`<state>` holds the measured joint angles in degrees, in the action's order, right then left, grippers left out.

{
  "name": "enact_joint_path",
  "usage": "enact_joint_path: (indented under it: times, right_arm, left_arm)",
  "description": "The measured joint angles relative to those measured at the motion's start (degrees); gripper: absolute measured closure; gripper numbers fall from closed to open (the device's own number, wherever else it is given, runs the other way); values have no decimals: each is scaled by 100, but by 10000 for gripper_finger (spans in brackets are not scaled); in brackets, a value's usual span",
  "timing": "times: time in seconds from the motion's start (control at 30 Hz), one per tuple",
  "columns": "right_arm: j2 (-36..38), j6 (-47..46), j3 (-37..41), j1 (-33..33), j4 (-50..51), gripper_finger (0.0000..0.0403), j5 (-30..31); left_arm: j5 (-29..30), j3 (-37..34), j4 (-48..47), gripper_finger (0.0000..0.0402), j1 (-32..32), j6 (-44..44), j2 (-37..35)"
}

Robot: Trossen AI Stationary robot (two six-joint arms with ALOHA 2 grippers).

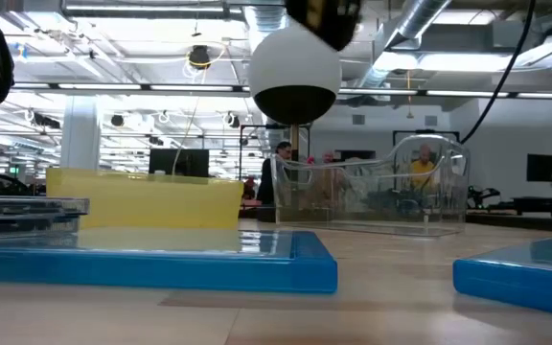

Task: Pick & place jewel cases by type
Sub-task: Put the right black CD case into the yellow bin

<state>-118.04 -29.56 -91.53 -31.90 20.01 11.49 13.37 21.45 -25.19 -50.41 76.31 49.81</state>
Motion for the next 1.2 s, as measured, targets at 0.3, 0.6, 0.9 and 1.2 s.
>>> enact_joint_path:
  times: [0.3,0.6,0.9,1.2]
  right_arm:
    - [-371,55,16,177,-350,403,56]
    - [-927,389,-215,393,-702,403,-101]
    - [-1707,764,-1103,477,-685,403,-146]
    - [-1822,772,-1394,631,-643,403,-223]
  left_arm:
    - [68,-2,881,319,-1,-14,454]
    - [-4,-2,790,319,19,625,777]
    - [-72,-2,895,319,37,837,1104]
    - [-106,-2,1085,319,42,837,1302]
